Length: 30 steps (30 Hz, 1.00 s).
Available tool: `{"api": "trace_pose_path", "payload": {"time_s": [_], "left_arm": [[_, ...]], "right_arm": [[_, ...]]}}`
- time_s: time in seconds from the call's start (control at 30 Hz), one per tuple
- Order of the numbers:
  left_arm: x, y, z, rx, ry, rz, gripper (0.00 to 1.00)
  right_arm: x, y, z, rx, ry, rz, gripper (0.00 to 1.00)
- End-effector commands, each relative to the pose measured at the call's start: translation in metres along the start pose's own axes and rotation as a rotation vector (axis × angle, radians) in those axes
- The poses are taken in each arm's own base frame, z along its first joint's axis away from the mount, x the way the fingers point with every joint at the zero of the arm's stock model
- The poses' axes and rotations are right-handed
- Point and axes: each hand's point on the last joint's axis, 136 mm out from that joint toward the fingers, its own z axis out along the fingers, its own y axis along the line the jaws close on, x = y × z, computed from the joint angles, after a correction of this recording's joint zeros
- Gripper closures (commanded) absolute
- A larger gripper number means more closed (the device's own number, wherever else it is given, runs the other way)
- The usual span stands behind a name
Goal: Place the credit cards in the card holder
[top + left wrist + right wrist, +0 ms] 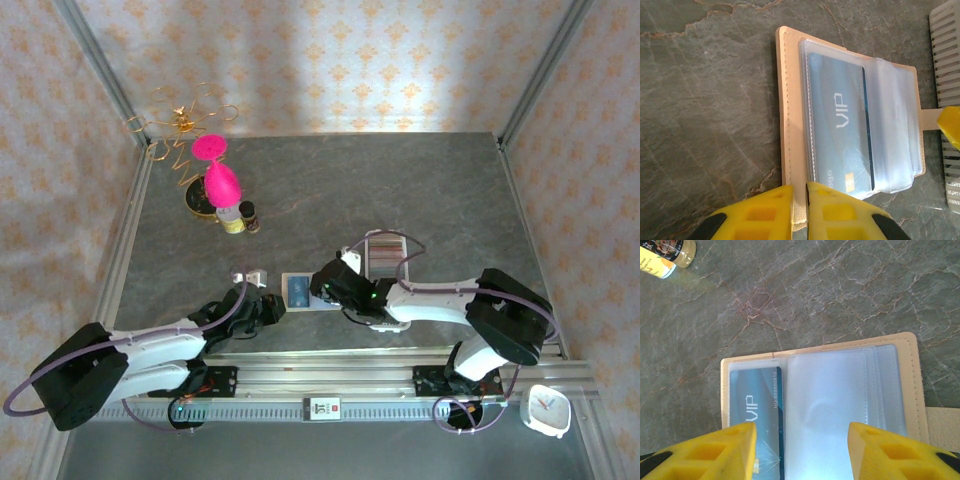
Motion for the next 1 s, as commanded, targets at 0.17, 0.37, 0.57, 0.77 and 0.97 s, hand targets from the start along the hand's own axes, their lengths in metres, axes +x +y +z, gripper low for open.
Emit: {"api": "trace_pose_path", "payload": {"time_s": [0.17,0.37,0.57,0.77,0.97], "left_arm": [[-0.004,0.001,-0.001,-0.024,-0.014,-0.001,0.84],[-0.003,0.002,-0.001,-0.023,-0.015,-0.001,0.84],[-0.002,0.003,0.000,-0.026,-0.011,-0.004,0.85],[0.000,0.005,0.000,-0.026,-0.012,-0.007,0.86],[0.001,0.006,0.000,-0.025,-0.008,-0.007,0.86]], "right_arm": [[0.014,-0.014,0.016,0.066,0.041,-0.016,0.49],[0.023,-0.015,0.023,0.071,0.083,-0.019,0.49],[0.024,0.012,0.025,-0.036,0.105,0.013,0.49],[0.021,0.040,0.027,-0.135,0.116,0.043,0.48],[0.016,0.056,0.027,-0.180,0.113,0.057,0.48]]}}
